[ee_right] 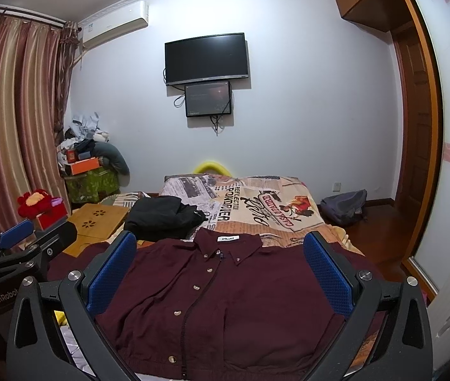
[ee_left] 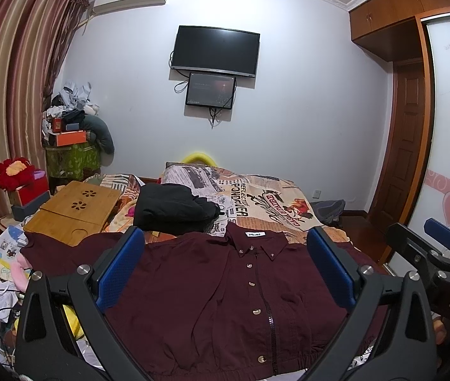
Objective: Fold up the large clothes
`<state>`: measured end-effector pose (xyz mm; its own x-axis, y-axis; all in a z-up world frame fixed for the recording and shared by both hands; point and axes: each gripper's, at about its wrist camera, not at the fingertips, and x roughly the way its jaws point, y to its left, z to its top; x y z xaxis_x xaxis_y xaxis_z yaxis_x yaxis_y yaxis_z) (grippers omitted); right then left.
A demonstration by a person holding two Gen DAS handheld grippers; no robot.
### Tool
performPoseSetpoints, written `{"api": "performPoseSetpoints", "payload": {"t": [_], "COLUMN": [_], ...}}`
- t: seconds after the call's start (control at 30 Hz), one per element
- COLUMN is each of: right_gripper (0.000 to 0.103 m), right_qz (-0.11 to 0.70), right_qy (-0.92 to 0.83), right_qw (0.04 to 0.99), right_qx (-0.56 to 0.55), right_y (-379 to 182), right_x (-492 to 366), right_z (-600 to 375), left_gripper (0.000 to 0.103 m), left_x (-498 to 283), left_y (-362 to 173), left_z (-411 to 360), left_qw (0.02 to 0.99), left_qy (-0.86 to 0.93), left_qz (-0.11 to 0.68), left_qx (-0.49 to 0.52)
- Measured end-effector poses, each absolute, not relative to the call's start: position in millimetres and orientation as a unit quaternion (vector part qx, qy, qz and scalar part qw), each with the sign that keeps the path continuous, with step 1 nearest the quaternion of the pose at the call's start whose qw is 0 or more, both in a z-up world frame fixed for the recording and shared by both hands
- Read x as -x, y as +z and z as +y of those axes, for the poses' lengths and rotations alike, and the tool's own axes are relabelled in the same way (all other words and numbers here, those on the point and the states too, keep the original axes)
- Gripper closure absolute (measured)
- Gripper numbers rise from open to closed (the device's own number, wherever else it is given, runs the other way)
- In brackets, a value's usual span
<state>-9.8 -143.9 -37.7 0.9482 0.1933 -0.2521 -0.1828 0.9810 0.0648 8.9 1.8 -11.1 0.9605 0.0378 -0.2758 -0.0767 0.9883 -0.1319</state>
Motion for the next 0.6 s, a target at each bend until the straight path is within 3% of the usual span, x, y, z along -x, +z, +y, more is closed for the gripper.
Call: {"api": "performPoseSetpoints", "payload": {"t": [0.6], "right_gripper": [0.000], "right_qz": [0.142], "right_qy": [0.089], "right_qw": [0.986], "right_qx": [-0.019], "right_y": [-42.8], "right_x": [0.9], "right_z": [-144.5], "left_gripper": [0.000], "left_x": [-18.2], "left_y": [-18.5], "left_z": [9.9], "left_qw": [0.986], "left_qy": [0.033], "left_qz": [0.148], "left_qx": [0.074]}}
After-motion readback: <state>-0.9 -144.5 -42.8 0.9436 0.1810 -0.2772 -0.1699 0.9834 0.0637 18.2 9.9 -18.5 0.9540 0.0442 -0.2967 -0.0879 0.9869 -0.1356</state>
